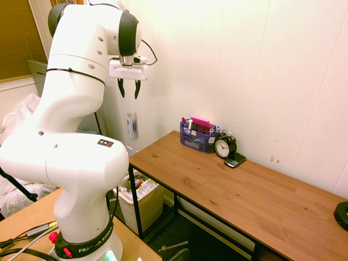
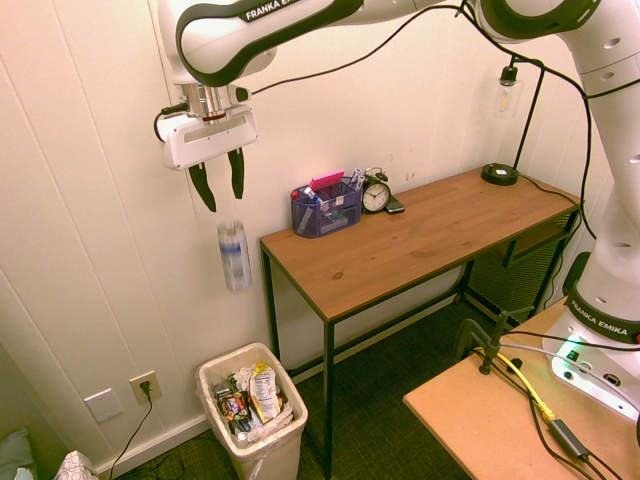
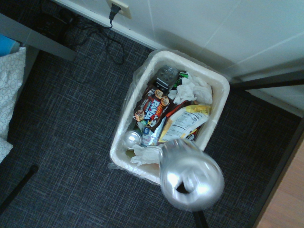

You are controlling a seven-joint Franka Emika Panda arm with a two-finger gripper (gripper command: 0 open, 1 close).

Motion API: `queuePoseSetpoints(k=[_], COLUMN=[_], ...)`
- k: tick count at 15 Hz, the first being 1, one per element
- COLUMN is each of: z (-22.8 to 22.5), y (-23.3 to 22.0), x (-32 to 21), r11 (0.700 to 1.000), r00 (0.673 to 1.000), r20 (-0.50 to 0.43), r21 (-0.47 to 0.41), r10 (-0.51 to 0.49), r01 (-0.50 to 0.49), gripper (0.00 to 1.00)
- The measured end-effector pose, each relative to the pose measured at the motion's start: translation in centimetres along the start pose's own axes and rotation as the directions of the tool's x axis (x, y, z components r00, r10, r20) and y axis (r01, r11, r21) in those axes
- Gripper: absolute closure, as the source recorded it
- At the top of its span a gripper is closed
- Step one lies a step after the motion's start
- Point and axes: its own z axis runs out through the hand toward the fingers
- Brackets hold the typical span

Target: Throw the can in the trash bin

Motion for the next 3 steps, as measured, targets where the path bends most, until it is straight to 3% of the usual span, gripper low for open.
queuePoseSetpoints(k=[3], z=[0.2], y=[1.2], x=[1.9], r11=[1.000], r00=[1.000], r20=[-0.004], r21=[-0.004], r10=[0.026], r01=[-0.026], gripper=[0.00])
